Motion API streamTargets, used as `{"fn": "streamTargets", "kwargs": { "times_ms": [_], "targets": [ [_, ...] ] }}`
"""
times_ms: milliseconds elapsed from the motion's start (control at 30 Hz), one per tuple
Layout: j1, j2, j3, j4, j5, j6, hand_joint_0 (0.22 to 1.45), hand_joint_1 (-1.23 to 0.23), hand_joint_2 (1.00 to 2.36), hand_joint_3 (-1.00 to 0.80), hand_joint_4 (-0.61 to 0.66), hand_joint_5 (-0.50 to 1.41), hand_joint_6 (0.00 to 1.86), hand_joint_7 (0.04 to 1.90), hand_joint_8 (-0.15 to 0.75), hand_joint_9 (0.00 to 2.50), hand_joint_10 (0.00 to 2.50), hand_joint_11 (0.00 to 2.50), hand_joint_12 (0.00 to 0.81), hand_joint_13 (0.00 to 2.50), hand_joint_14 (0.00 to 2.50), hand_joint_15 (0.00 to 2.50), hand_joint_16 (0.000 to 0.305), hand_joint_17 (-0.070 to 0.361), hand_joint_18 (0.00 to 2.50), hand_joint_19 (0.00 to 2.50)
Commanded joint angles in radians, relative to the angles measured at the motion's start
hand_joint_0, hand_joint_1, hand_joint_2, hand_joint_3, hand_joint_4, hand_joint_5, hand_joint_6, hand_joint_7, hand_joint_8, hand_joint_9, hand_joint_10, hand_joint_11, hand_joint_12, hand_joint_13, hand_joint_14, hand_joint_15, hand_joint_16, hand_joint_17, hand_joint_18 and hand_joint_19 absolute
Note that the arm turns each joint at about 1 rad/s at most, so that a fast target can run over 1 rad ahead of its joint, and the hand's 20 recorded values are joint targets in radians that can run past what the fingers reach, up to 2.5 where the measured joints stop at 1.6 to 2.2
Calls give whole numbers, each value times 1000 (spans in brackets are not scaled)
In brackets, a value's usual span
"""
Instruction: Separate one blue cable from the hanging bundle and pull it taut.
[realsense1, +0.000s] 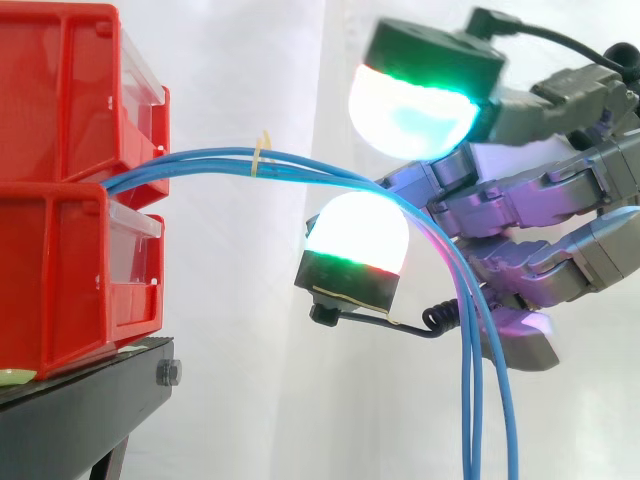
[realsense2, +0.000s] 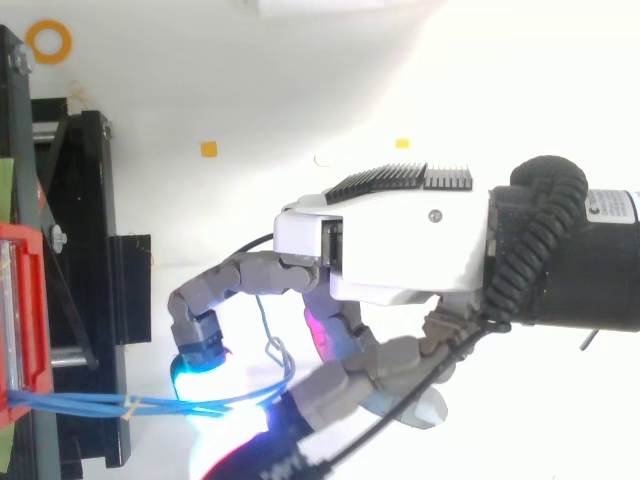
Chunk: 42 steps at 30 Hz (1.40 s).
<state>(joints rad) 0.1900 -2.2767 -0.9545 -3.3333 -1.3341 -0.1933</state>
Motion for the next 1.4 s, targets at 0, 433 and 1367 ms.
{"fn": "streamTargets", "kwargs": {
  "times_ms": [0, 433, 1367],
  "targets": [
    [0, 0, -1, 0, 0, 0, 487, -308, 1000, -500, 112, 155, 502, 1308, 156, 2328, 32, 797, 357, 1736, 24, 1068, 51, 114, 1143, 833],
    [0, 0, 0, 0, 0, 0, 737, -601, 1007, -418, 111, 153, 502, 1300, 104, 2350, 34, 852, 324, 1742, 24, 1094, 42, 94, 1123, 881],
    [-1, -1, -1, 0, 0, 0, 458, -513, 1000, -500, 101, 157, 503, 1279, 138, 2376, 32, 783, 354, 1736, 23, 993, 52, 117, 1171, 789]
  ]
}}
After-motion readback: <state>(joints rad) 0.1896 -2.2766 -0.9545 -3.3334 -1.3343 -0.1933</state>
